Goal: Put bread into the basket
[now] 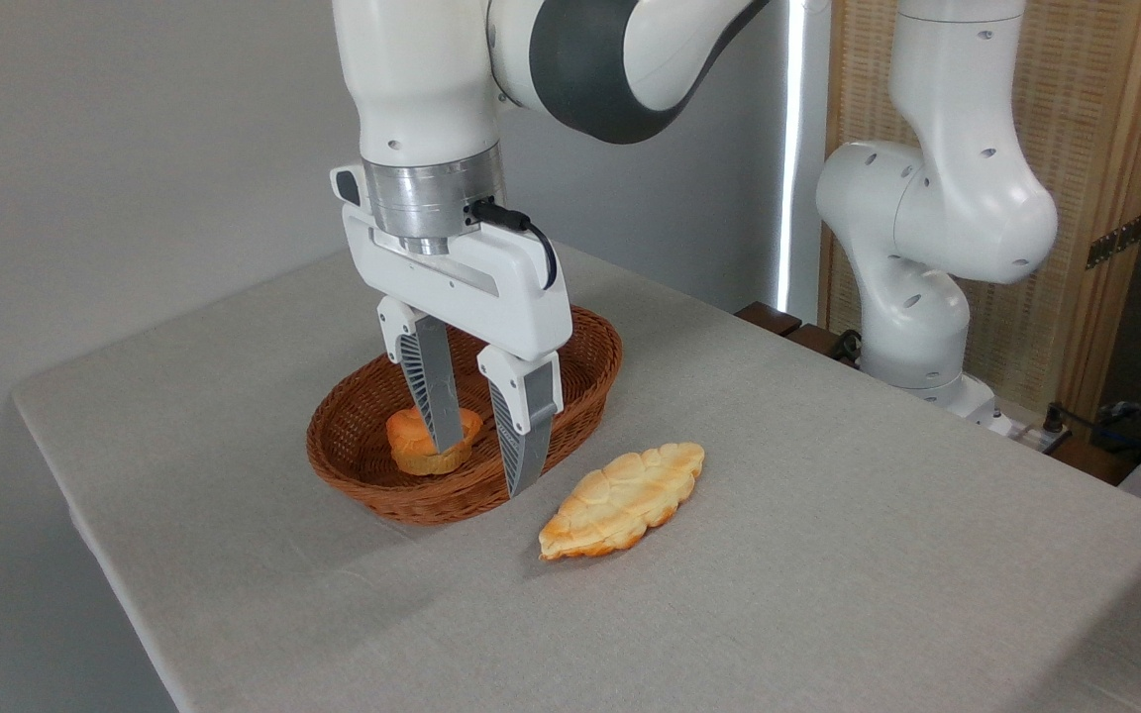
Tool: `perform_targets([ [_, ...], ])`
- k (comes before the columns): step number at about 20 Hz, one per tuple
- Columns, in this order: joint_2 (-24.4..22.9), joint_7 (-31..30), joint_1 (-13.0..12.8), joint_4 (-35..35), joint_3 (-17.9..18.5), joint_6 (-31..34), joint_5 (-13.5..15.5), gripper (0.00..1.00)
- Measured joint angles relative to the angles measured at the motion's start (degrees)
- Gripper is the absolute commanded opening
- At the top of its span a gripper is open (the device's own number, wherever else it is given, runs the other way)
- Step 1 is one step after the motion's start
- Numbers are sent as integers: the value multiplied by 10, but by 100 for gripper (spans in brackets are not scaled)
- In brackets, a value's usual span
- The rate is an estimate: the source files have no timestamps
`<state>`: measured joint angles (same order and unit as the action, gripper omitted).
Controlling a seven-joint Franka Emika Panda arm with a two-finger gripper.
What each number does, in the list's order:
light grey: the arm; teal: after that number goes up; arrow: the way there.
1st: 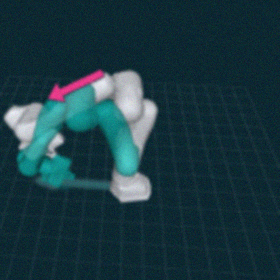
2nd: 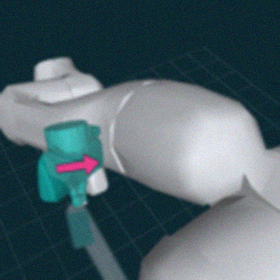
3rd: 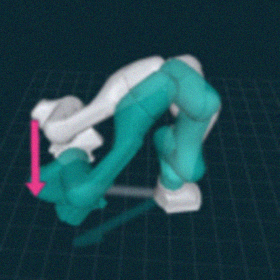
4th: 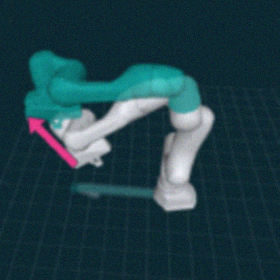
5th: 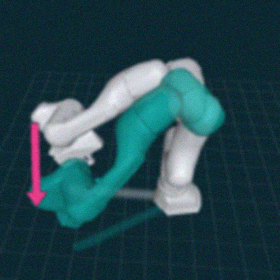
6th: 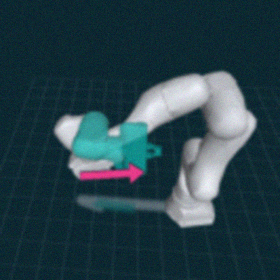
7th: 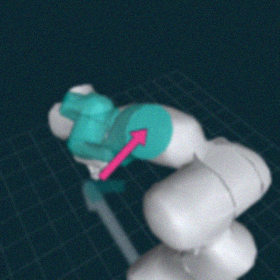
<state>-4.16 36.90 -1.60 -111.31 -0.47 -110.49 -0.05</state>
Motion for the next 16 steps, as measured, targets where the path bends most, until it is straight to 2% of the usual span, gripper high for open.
perform_targets([
  [8, -21, 5, 5, -13, 2, 1, 0, 100],
  [16, -69, 44, 7, -120, 8, -7, 0, 100],
])
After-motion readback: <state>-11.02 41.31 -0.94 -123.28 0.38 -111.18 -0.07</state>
